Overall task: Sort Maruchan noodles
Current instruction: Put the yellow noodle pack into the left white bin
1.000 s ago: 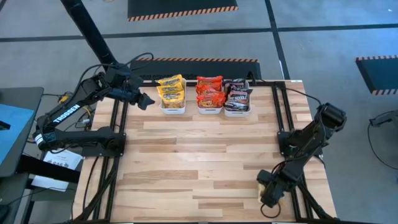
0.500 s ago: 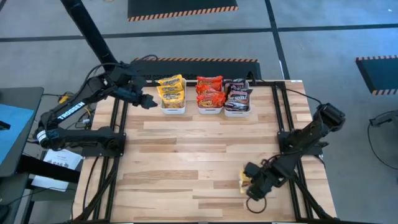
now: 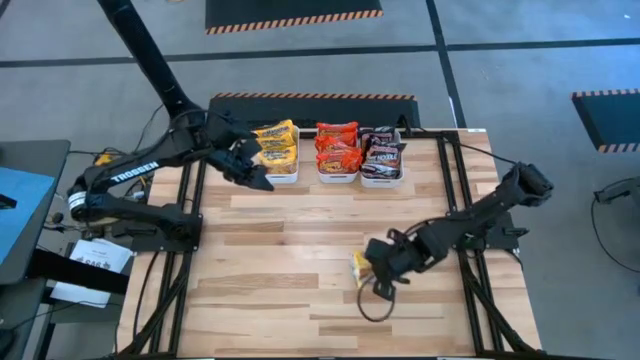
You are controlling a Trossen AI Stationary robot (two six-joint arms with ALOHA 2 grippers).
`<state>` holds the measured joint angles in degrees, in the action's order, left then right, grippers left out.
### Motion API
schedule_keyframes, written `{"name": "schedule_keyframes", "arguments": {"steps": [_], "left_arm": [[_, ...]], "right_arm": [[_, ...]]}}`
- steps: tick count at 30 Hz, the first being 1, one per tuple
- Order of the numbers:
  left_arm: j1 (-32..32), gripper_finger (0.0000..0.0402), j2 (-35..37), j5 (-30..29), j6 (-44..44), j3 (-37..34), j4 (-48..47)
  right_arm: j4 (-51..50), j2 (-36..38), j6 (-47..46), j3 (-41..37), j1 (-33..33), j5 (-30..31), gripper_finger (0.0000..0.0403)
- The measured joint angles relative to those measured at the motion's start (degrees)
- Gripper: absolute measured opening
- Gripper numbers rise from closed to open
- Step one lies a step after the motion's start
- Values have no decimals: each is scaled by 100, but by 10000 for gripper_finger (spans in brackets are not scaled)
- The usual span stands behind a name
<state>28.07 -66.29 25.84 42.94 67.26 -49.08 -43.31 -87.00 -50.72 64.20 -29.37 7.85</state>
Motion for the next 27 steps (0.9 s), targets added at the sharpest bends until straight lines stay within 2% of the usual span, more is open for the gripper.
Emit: {"name": "schedule_keyframes", "arguments": {"steps": [4, 11, 17, 27], "left_arm": [[-305, 176, -140, -64, 383, 0, 488], [-761, 176, -401, -551, 1224, 0, 1241], [-1023, 176, -771, -602, 1571, 0, 1771], [-1202, 176, -1484, -669, 1689, 0, 2868]], "right_arm": [[-4, 0, 717, 255, 446, 177, 2], [-1, 4, 1601, 745, 1114, 638, 2], [4, 7, 2210, 1125, 1533, 982, 2], [-297, 7, 2442, 1257, 1995, 1079, 2]]}}
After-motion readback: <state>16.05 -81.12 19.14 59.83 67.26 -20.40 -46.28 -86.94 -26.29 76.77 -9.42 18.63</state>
